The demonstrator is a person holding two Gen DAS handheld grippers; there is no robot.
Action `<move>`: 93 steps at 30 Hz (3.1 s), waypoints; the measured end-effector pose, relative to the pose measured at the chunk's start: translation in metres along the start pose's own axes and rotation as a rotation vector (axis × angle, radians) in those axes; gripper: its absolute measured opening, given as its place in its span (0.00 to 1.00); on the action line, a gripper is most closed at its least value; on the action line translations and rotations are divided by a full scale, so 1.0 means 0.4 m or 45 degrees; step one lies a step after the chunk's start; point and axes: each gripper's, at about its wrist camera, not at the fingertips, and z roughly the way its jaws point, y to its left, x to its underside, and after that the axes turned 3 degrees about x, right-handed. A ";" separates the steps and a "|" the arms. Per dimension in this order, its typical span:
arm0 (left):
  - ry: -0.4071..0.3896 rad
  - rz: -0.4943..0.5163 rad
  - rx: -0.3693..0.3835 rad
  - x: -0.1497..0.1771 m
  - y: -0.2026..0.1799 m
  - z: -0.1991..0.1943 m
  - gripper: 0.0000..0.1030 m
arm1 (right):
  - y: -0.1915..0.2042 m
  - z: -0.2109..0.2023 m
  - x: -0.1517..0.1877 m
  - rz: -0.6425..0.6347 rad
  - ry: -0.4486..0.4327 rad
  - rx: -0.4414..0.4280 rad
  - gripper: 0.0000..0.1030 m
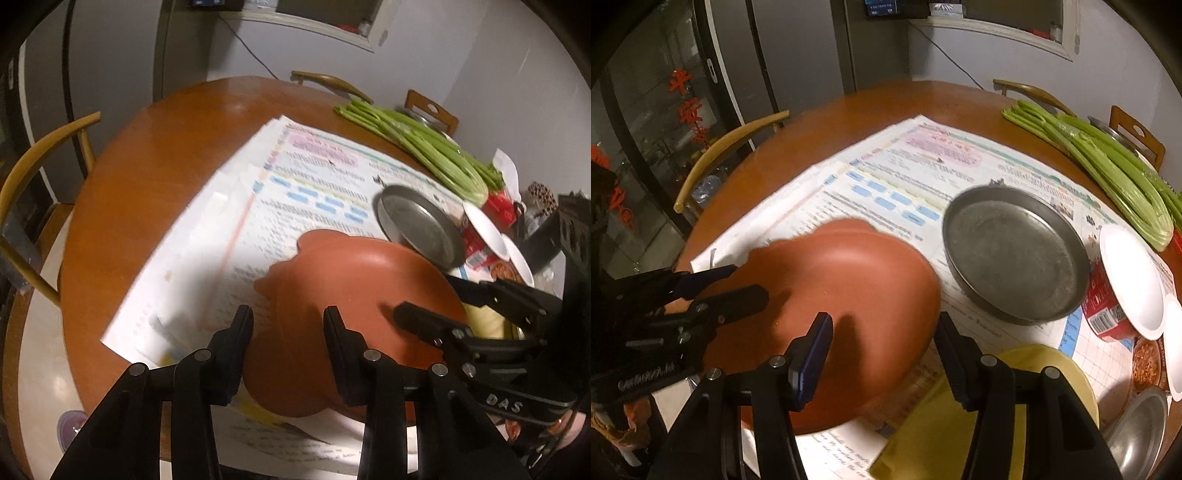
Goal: Organize plates and bowls
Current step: 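Carry the orange plate with the left gripper away from the yellow plate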
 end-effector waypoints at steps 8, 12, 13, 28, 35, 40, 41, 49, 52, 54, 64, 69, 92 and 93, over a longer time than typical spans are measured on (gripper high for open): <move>-0.049 0.003 -0.026 -0.060 0.025 -0.018 0.39 | 0.035 -0.018 -0.047 -0.007 -0.059 -0.003 0.55; -0.076 0.008 -0.039 -0.093 0.037 -0.028 0.39 | 0.041 -0.033 -0.079 0.020 -0.100 -0.011 0.55; -0.080 0.011 -0.044 -0.100 0.039 -0.028 0.39 | 0.042 -0.037 -0.085 0.026 -0.109 -0.013 0.55; -0.073 0.043 -0.078 -0.162 0.055 0.025 0.39 | 0.030 0.000 -0.130 0.114 -0.126 -0.030 0.55; -0.061 0.048 -0.094 -0.164 0.057 0.073 0.39 | 0.017 0.040 -0.120 0.146 -0.096 -0.022 0.55; -0.075 0.071 -0.114 -0.163 0.055 0.088 0.39 | 0.010 0.061 -0.115 0.157 -0.073 -0.025 0.55; -0.073 0.073 -0.116 -0.163 0.055 0.091 0.40 | 0.010 0.065 -0.115 0.157 -0.070 -0.024 0.55; -0.057 0.077 -0.128 -0.151 0.055 0.114 0.42 | 0.009 0.086 -0.102 0.172 -0.041 -0.029 0.55; -0.045 0.089 -0.139 -0.148 0.050 0.125 0.43 | 0.009 0.090 -0.099 0.169 -0.036 -0.022 0.55; -0.041 0.095 -0.146 -0.146 0.049 0.130 0.43 | 0.008 0.094 -0.096 0.171 -0.028 -0.022 0.55; -0.023 0.102 -0.165 -0.137 0.049 0.142 0.44 | 0.008 0.107 -0.081 0.182 -0.003 -0.043 0.55; -0.014 0.092 -0.160 -0.132 0.054 0.146 0.44 | 0.010 0.104 -0.074 0.183 0.004 -0.052 0.55; -0.110 0.055 -0.171 -0.127 0.043 0.050 0.51 | 0.008 0.054 -0.059 0.197 -0.018 -0.096 0.55; -0.113 0.055 -0.169 -0.128 0.040 0.047 0.51 | 0.006 0.049 -0.059 0.199 -0.025 -0.102 0.55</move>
